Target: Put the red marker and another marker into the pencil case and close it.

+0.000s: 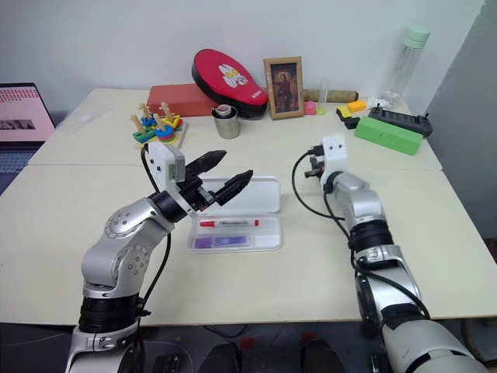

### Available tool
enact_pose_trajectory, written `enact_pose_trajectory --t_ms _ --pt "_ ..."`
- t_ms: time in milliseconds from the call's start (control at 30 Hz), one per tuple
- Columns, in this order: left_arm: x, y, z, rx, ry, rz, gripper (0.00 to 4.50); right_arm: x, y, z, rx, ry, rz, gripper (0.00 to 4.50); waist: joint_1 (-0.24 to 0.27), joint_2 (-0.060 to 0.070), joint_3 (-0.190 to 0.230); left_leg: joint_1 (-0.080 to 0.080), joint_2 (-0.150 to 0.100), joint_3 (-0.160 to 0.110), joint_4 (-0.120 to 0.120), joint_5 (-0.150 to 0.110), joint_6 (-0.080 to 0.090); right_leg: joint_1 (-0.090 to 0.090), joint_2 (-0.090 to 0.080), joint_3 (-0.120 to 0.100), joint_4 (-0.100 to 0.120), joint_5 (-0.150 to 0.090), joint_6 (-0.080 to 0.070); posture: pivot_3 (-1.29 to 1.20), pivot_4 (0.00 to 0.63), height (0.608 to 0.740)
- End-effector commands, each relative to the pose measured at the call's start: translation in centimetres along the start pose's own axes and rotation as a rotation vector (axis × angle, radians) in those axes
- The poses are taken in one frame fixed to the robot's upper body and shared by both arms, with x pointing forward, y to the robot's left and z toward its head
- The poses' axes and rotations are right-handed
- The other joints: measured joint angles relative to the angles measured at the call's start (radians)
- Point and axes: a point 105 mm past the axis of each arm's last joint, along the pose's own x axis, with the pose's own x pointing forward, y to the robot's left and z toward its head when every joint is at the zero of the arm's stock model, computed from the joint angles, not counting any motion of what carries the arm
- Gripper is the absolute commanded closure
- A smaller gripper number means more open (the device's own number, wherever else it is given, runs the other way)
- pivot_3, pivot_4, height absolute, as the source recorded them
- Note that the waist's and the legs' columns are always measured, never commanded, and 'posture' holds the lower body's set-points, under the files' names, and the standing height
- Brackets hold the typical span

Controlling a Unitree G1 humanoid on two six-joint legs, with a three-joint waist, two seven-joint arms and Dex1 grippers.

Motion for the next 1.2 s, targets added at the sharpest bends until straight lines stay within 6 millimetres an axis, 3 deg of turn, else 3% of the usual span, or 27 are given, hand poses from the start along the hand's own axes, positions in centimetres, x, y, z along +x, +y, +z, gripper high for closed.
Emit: enact_pose_trajectory --t_ms 33,200,400,700,967,1033,1200 --pt "-3.0 0.1 1.2 0.027 0.049 -0.122 0.00 -4.6 4.6 5.1 -0.183 -0.180 0.479 4.22 -0.004 0.001 0.001 0.000 0.000 0.000 0.000 0.000 0.000 0.000 0.000 0.000 0.000 0.000 0.000 0.00 0.150 0.740" --pt "-6.0 0.1 0.2 0.057 0.214 -0.240 0.00 -8.0 7.8 3.4 -0.381 -0.061 0.779 4.22 -0.015 0.003 0.002 0.000 0.000 0.000 -0.002 0.000 0.000 0.000 0.000 0.000 -0.002 0.000 0.000 0.00 0.150 0.740" --pt "-8.9 0.4 -1.2 0.083 0.362 -0.288 0.00 -9.3 10.8 0.4 -0.496 0.084 0.954 4.22 -0.018 0.003 0.002 0.001 0.001 0.000 0.000 0.000 0.000 0.000 0.000 0.000 -0.002 -0.001 0.001 0.00 0.150 0.740" --pt "-9.5 0.8 -1.0 0.079 0.377 -0.247 0.00 -7.7 12.2 -4.1 -0.538 0.224 0.957 4.22 -0.011 0.001 0.002 0.000 0.001 0.000 0.000 0.000 0.000 -0.001 0.000 0.000 -0.002 -0.001 0.000 0.00 0.150 0.740" --pt "-9.2 0.5 -0.8 0.076 0.368 -0.235 0.00 -7.4 12.5 -5.4 -0.540 0.257 0.969 4.22 -0.011 0.001 0.002 0.000 0.001 0.000 0.000 0.000 0.000 -0.001 0.000 0.000 -0.001 -0.001 0.000 0.00 0.150 0.740" --pt "-9.1 0.6 -0.7 0.078 0.366 -0.229 0.00 -7.3 12.6 -5.4 -0.537 0.256 0.973 3.51 -0.011 0.001 0.001 0.000 0.001 0.000 0.000 0.000 0.000 -0.001 0.000 0.000 -0.001 -0.001 0.000 0.00 0.150 0.740" --pt "-8.9 0.5 -0.7 0.079 0.358 -0.226 0.00 -7.2 12.8 -4.6 -0.532 0.228 0.974 2.44 -0.011 0.001 0.002 0.000 0.001 0.000 0.000 0.000 0.000 -0.001 0.000 0.000 -0.001 -0.001 0.000 0.00 0.150 0.740"
